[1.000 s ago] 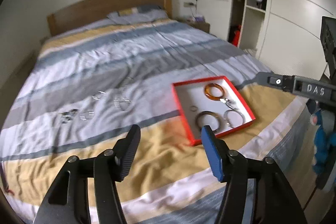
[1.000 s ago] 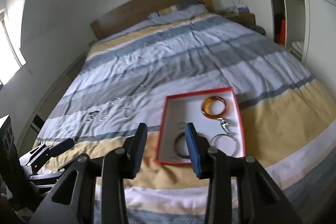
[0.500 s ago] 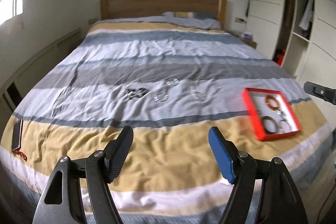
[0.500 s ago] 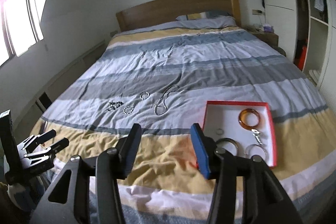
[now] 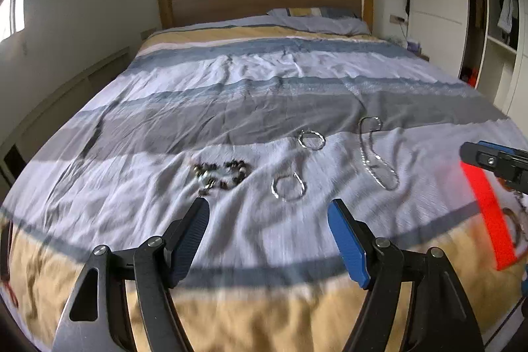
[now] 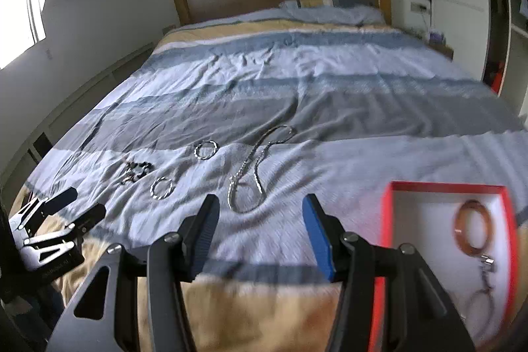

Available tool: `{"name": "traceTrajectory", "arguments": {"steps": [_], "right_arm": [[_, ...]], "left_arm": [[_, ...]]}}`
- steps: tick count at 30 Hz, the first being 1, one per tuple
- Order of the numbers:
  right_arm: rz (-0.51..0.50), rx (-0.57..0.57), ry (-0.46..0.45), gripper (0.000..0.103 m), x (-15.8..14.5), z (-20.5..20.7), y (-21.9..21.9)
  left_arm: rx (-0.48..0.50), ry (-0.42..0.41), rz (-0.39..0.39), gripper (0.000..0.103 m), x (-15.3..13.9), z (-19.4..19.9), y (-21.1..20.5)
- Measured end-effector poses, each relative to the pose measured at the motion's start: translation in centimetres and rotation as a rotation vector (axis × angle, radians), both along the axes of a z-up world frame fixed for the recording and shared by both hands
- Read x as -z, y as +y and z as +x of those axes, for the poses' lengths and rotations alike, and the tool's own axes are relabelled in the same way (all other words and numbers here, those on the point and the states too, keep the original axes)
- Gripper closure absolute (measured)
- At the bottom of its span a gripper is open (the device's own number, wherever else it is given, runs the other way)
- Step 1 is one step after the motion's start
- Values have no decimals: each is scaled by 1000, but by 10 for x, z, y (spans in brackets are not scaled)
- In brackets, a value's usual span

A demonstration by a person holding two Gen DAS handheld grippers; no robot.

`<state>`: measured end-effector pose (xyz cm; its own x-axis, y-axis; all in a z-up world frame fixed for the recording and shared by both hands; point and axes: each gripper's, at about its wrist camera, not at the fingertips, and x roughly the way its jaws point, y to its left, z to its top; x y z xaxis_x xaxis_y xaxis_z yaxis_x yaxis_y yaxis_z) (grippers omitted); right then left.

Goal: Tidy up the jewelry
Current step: 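Move the left tool to the twisted silver hoop while the right tool approaches the silver chain, then grasp the twisted silver hoop with the left tool while the right tool grasps the silver chain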

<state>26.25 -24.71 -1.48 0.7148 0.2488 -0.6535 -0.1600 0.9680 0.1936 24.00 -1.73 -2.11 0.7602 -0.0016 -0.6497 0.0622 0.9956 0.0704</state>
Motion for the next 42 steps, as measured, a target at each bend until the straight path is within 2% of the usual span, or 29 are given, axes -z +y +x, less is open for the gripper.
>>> {"name": "traceTrajectory", "arguments": {"steps": [7,14,23,34,39,42], "right_arm": [[-9,-14,108,52,20,33,2],[-4,-23,186,52,25,52,-1],[25,-58,243,51,35,80,9],[60,-66,283,50,61,124,20],[57,-76,308,47,73,139,32],[57,-73,320,46,80,144,37]], "left_arm": [[-9,104,-7,30,16,35,1],[-17,178,-18,30,25,60,3],[-9,231,-53,30,35,88,-3],[-18,293,-20,30,70,117,-4],[-16,304,-7,33,76,120,-5],[-12,300,-1,44,76,121,-5]]}}
